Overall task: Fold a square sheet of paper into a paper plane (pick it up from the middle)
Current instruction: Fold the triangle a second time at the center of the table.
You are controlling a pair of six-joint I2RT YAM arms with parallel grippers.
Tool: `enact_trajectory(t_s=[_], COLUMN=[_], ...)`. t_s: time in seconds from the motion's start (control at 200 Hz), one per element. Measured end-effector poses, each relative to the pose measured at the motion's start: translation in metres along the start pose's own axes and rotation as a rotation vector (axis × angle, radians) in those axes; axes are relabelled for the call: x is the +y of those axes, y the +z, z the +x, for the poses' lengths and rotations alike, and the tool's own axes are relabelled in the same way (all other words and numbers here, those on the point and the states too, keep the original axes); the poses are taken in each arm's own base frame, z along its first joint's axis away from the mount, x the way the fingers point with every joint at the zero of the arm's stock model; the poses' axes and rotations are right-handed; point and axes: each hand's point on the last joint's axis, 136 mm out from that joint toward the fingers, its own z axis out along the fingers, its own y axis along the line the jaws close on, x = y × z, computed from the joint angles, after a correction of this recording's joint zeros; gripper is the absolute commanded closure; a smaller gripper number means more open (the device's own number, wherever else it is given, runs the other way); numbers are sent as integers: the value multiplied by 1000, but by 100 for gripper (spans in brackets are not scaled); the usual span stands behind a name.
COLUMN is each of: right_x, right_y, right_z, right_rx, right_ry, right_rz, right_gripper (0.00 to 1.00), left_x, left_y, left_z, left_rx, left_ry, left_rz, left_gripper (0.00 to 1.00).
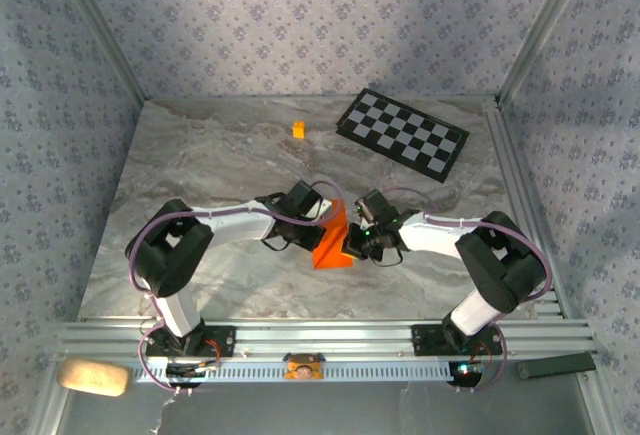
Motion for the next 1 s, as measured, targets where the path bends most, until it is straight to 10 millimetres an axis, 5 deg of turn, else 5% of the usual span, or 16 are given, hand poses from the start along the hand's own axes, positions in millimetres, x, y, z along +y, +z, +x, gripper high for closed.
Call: enact_trajectory(t_s=[1.0], right_x=[0], right_y=[0], right_z=[0], right_rx=[0], right_ry=[0], right_rz=[0], right_gripper=[95], left_x=[0], left_y=[-7], left_z=[-7], left_rx=[-41], left_ry=[6], left_rz=[-6], left_gripper=[97])
